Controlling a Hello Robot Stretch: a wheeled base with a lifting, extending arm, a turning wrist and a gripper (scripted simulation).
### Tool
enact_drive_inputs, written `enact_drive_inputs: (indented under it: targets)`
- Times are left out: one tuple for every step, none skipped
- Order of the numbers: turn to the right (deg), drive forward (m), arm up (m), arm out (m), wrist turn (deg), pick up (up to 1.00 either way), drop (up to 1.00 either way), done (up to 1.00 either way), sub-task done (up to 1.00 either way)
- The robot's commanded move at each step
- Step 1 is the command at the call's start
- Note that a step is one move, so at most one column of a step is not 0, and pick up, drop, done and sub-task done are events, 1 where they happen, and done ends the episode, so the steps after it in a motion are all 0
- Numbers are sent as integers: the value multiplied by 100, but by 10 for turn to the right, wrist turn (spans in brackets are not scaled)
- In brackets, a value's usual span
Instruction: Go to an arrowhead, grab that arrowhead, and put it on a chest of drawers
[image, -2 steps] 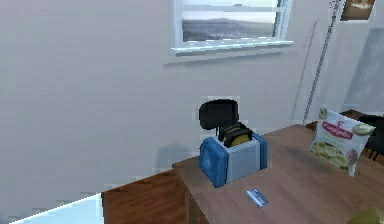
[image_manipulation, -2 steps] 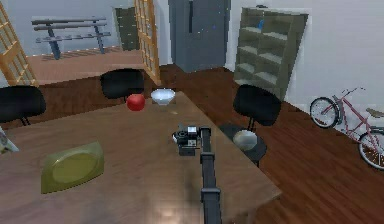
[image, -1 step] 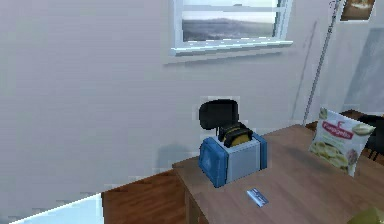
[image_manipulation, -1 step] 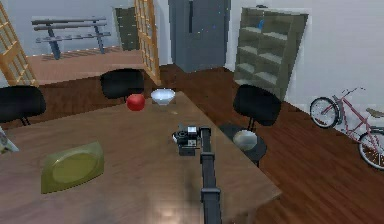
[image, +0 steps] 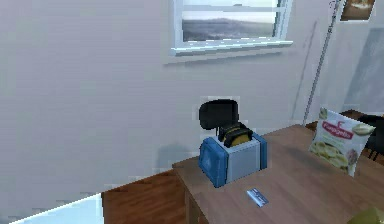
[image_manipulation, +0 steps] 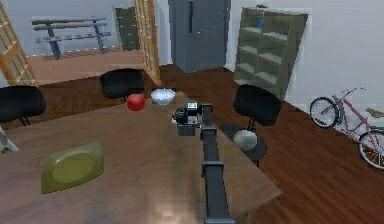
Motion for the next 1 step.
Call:
enact_drive_inputs:
  targets:
    - [0,0,22,0,0,0,0,0,0]
